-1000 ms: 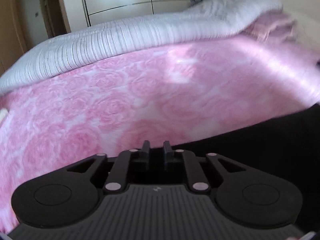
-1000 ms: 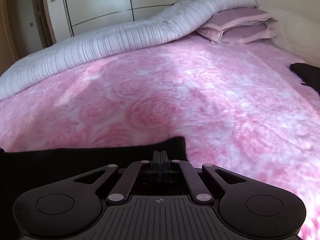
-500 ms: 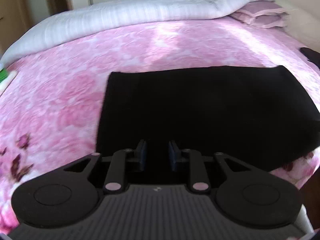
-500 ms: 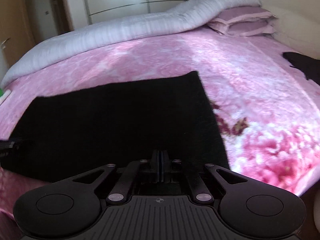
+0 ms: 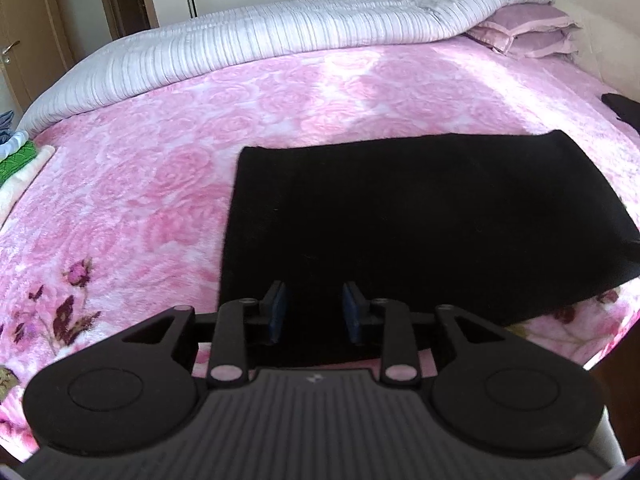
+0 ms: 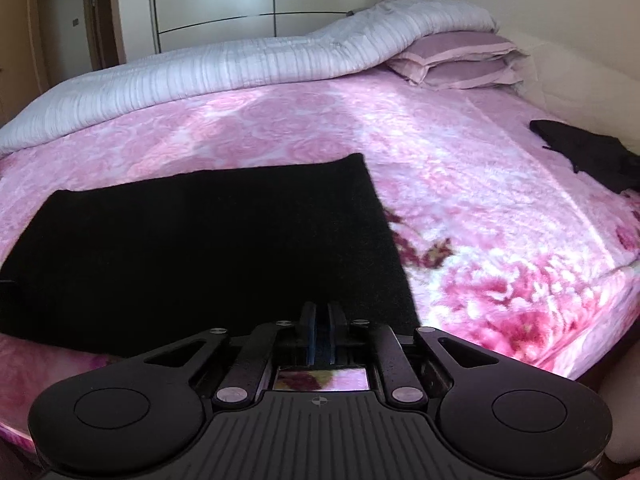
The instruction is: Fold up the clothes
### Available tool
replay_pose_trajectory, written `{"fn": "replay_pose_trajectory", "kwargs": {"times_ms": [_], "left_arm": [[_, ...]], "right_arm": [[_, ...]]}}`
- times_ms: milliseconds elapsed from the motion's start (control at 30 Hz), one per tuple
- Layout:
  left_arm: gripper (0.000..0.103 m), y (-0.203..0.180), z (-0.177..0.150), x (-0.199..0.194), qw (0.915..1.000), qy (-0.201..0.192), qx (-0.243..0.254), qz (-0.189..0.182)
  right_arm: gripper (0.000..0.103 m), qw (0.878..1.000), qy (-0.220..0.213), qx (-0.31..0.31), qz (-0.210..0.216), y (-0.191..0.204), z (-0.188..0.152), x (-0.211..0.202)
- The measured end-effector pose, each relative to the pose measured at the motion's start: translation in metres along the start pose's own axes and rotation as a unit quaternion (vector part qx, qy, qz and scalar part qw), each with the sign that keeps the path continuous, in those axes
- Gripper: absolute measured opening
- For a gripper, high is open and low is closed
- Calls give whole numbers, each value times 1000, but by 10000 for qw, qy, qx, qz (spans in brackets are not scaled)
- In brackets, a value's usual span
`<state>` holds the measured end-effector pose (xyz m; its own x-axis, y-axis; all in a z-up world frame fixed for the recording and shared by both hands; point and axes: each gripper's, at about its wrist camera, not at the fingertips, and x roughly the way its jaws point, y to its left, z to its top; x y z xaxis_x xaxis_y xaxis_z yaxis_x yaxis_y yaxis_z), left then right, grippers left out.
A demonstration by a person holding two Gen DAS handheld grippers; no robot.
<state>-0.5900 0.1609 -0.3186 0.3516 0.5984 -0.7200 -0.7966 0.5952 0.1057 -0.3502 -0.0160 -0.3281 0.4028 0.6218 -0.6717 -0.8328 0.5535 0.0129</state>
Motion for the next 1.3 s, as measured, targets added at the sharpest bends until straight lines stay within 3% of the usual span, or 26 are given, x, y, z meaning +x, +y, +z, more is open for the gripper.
{"fn": "replay_pose_trajectory", "kwargs": {"times_ms": [133, 233, 333, 467, 500, 567, 667, 733, 800, 867, 967, 1033, 1067, 1167, 1300], "left_arm": [[28, 28, -13, 29, 9997, -95, -116, 200], [39, 48, -19, 40, 9994, -136, -311, 104], [28, 59, -13, 26, 9981, -83, -615, -41], [27, 51, -17, 5, 9980, -448, -300, -329], [28, 49, -19, 9, 9983, -367, -227, -393], [29, 44, -28, 27, 9995, -181, -85, -241], [26, 44, -25, 24, 9995, -236, -110, -164], [23, 43, -17, 14, 9993, -269, -131, -206], [23, 36, -10, 3, 9977, -419, -82, -531], [23, 26, -4, -4, 9946, -509, -17, -901], [23, 3, 3, -2, 9882, -496, 109, -1446], [23, -16, 6, 4, 9845, -461, 221, -1677], [23, -26, 7, 8, 9827, -452, 290, -1772], [23, -52, 9, 18, 9771, -442, 521, -2014], [27, -76, 8, 36, 9766, -399, 934, -1895]], "right_arm": [[7, 9995, 56, -154, -268, -18, -18, 19], [6, 9993, -10, -263, -255, -20, -24, 20], [7, 9995, 49, -147, -258, -21, -18, 14], [7, 9986, -257, 439, -127, -33, -13, -3], [7, 9985, -294, 442, -131, -34, -15, -3], [7, 9991, -225, 314, -201, -36, -21, 5], [7, 9994, -115, 189, -257, -37, -23, 9], [8, 9990, -46, 424, -161, -40, -19, 3], [9, 9965, 28, 832, 23, -48, -15, -3], [13, 9878, 139, 1505, 382, -61, -17, -6], [23, 9605, 350, 2617, 884, -79, -26, -6], [48, 9364, 424, 3290, 1146, -88, -36, -5], [54, 9229, 427, 3611, 1268, -92, -41, -3], [57, 8871, 370, 4340, 1527, -103, -52, 0], [57, 8705, 280, 4624, 1663, -107, -53, 7]]}}
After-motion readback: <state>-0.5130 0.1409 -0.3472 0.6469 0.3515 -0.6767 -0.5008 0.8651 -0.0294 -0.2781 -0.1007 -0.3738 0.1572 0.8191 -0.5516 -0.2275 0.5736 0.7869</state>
